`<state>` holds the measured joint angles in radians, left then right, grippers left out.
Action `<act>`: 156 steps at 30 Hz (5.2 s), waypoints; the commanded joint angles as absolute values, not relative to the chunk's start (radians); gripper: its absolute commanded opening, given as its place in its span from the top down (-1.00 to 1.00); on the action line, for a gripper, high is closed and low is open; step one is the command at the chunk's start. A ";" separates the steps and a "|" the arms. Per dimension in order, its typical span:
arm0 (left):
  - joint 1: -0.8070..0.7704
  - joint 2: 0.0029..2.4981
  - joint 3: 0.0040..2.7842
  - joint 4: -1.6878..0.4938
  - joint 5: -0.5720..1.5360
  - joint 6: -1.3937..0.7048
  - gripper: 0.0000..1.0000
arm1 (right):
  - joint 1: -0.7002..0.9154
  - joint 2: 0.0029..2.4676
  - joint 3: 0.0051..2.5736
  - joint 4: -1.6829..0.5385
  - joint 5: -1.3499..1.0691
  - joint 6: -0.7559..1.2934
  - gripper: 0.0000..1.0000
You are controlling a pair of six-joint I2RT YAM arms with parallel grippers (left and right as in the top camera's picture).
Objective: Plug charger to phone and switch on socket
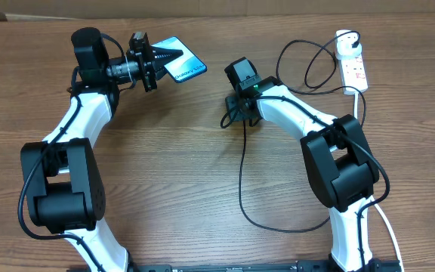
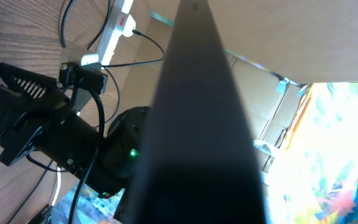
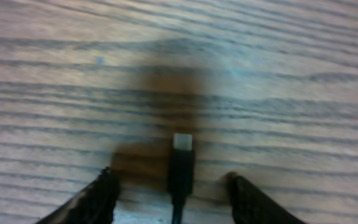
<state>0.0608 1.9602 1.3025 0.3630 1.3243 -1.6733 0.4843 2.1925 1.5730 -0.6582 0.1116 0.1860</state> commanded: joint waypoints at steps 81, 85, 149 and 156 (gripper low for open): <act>0.065 1.948 1.312 0.371 1.344 -1.672 0.91 | 0.482 2.166 1.584 -0.711 0.131 0.209 0.84; 0.065 1.948 1.312 0.371 1.345 -1.672 0.92 | 0.482 2.166 1.584 -0.709 0.131 0.209 0.93; 0.007 1.948 1.312 0.371 1.235 -1.514 0.91 | 0.491 1.456 1.586 -1.302 -0.311 0.147 0.93; -0.049 1.948 1.312 0.372 1.287 -1.567 0.91 | 0.493 1.450 1.583 -1.340 -0.364 0.125 0.93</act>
<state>-0.0322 1.9602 1.3025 0.3630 1.2289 -1.5471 0.4862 1.4338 1.5810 -1.3373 -0.3309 0.1467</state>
